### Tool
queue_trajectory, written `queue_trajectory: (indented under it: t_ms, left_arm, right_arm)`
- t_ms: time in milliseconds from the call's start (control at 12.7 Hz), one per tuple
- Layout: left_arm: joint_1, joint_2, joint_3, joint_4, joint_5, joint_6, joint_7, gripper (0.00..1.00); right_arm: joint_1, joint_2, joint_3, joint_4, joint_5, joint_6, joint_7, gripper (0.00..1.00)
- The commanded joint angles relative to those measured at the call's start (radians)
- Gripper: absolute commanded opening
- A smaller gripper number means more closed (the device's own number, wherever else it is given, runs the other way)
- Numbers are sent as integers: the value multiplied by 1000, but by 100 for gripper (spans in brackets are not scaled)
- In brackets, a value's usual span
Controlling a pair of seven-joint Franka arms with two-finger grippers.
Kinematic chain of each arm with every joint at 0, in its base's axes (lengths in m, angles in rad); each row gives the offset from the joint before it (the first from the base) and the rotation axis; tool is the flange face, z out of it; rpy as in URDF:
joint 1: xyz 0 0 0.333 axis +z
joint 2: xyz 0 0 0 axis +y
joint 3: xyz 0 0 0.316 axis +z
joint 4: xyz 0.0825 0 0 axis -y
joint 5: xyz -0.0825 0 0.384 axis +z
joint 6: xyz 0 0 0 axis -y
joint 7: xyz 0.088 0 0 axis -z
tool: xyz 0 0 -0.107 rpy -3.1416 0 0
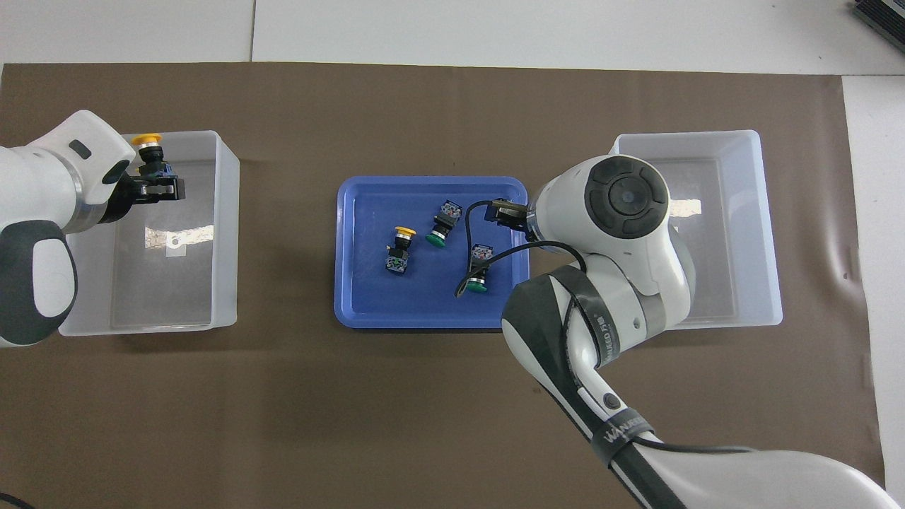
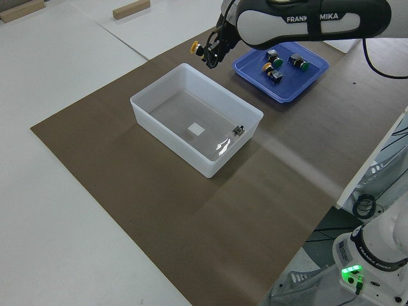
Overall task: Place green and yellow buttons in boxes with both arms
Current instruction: 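Release the yellow button in the bin while the right gripper grasps a green button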
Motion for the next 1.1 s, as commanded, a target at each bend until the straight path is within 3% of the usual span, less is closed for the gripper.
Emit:
queue_trajectory:
  t_ms: [0,393,629,1022]
  left_arm:
    - [66,26,-11,-9,-69,49,138,0]
    - [144,64,-11,-58,-81,126,318,0]
    - [149,146,-11,-52,-81,184,327,0]
    - [111,262,-15,-14,-81,270,321,0]
  right_arm:
    - [49,50,-4,9,12,51,74,100]
    - [95,63,-4,-126,6,176,1,100]
    - [103,67,-4,-128,4,174,-2,99]
    - [127,78,-4,-159,-2,199,-4,65]
